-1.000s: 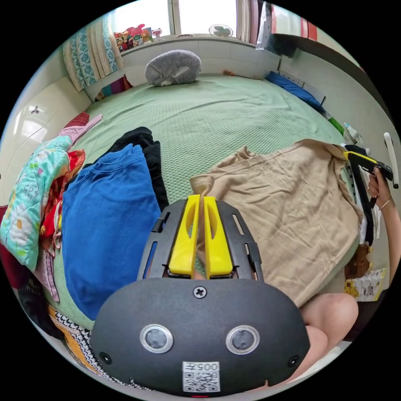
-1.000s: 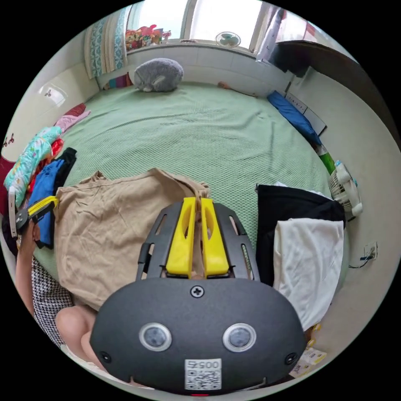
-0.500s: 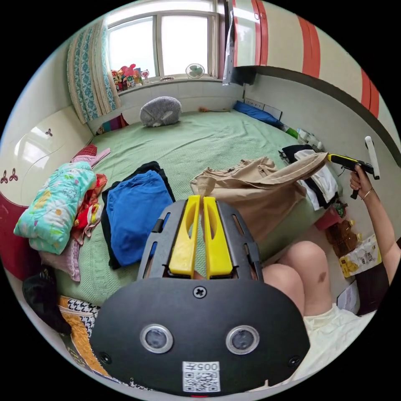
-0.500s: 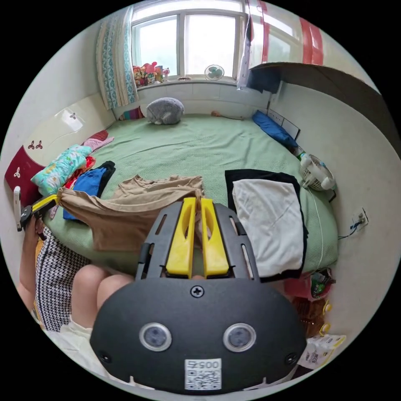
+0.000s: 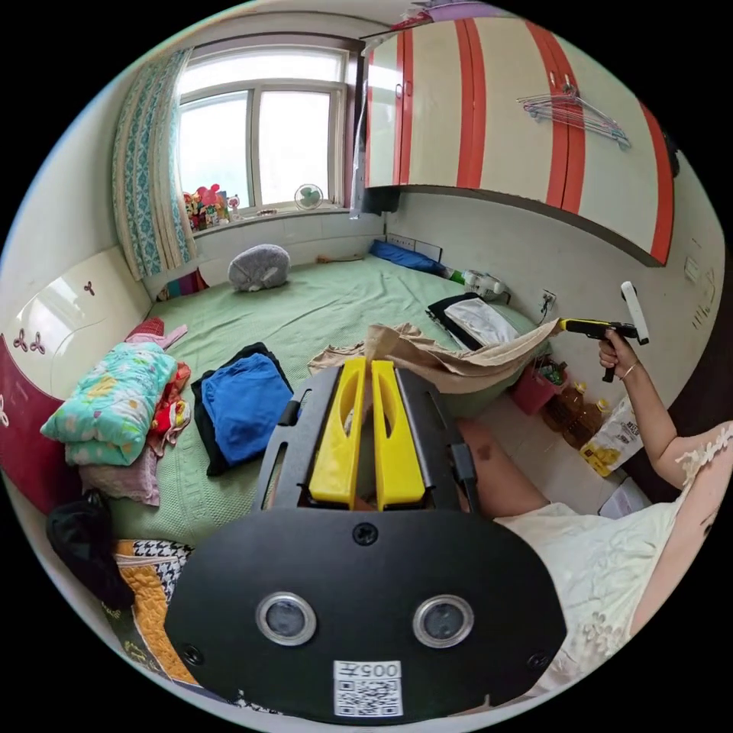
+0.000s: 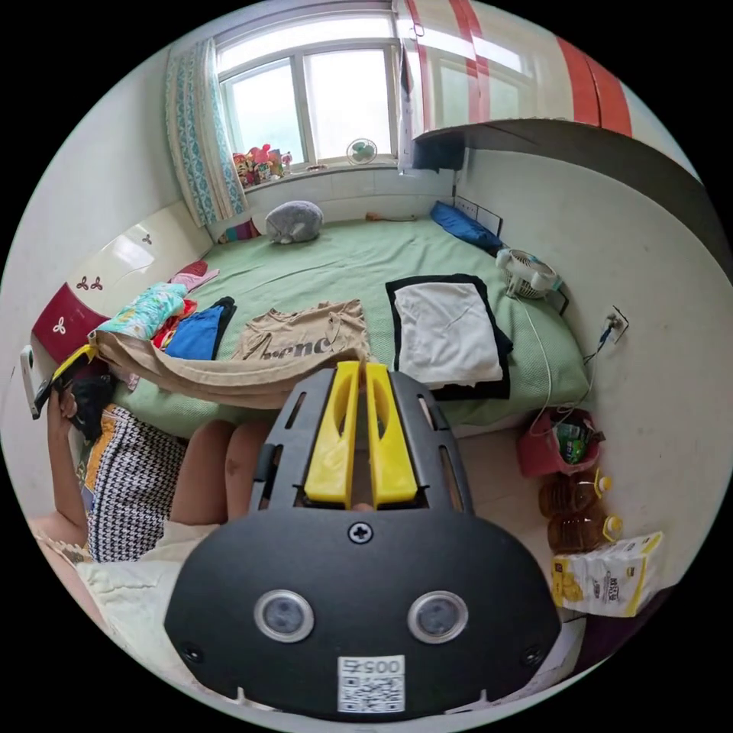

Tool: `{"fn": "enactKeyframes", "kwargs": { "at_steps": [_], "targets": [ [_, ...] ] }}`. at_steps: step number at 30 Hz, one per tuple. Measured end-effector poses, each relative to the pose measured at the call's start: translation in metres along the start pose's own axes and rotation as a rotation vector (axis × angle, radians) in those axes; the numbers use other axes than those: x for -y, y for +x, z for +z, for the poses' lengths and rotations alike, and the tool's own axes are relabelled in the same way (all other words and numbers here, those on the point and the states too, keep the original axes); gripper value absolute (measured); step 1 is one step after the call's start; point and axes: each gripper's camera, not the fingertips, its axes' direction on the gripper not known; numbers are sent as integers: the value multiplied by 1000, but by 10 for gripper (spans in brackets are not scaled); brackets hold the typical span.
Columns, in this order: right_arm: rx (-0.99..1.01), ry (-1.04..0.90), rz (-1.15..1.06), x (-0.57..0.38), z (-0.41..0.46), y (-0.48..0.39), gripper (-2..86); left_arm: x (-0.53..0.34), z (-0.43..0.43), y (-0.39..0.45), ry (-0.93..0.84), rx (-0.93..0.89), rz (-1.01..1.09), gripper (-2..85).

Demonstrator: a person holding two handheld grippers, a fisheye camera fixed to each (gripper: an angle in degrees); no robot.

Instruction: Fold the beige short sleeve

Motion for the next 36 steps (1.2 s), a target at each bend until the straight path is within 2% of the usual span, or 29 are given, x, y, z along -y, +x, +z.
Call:
{"fn": "enactKeyframes", "kwargs": {
  "at_steps": [5,9,17,21,26,32,36],
  "targets": [
    [34,-35,42,-25,-7,18,-16,-17,-31,-5,-8,-19,-29,5],
    [65,-96,70,-47,2,29,-16,-43,-34,-3,-81,-45,-42,3],
    [104,-309,88,-96,56,35,-6,-118,4,-6,-286,-47,-180,1],
    [139,-381,69,-111,85,35,43,-141,12,-27,-348,-2,-281,-1],
    [120,-362,38,-90,102,28,57,-124,28,-46,-331,27,-290,4],
    [123,-336,-76,-49,144,-18,59,-79,103,-46,-275,-35,-234,38],
    [27,-344,-205,-23,192,-65,60,-44,173,-45,-281,-89,-163,59]
  ]
}}
